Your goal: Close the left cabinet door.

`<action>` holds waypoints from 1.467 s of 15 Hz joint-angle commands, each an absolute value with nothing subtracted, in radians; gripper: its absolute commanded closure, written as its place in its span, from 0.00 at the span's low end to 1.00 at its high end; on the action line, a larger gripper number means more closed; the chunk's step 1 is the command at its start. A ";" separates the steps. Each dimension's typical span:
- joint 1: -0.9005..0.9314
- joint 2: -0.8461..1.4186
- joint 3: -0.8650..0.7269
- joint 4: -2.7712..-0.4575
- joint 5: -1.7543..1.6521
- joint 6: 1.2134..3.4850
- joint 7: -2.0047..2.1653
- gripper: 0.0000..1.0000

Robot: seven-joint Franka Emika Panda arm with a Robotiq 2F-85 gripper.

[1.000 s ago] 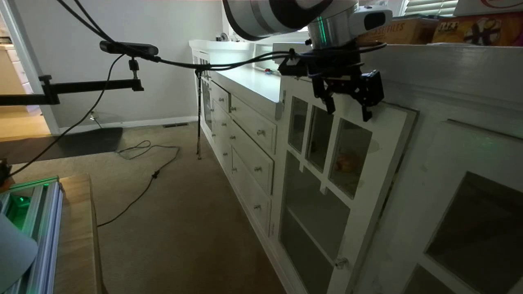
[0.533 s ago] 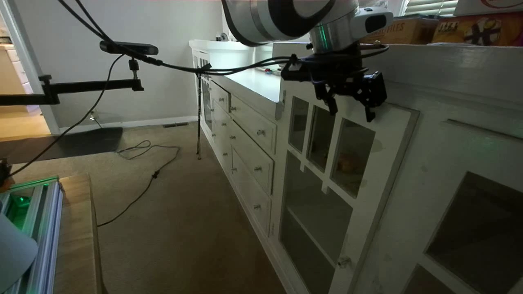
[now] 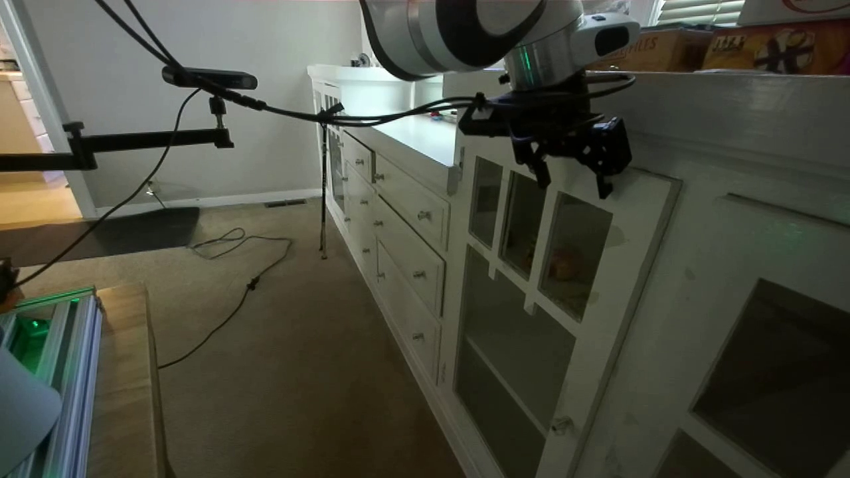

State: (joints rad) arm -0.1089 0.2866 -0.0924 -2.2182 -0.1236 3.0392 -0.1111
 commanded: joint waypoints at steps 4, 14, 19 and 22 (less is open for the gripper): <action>-0.079 0.246 -0.135 -2.252 -0.156 2.911 -0.102 0.00; -0.025 -0.076 -0.094 -2.317 -0.190 2.074 0.076 0.00; -0.005 -0.185 -0.030 -2.238 -0.053 1.710 0.058 0.00; -0.010 -0.181 -0.021 -2.232 -0.074 1.709 0.054 0.00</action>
State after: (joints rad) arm -0.0040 -0.1824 -0.0263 -2.2329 -0.0746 1.7094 0.0548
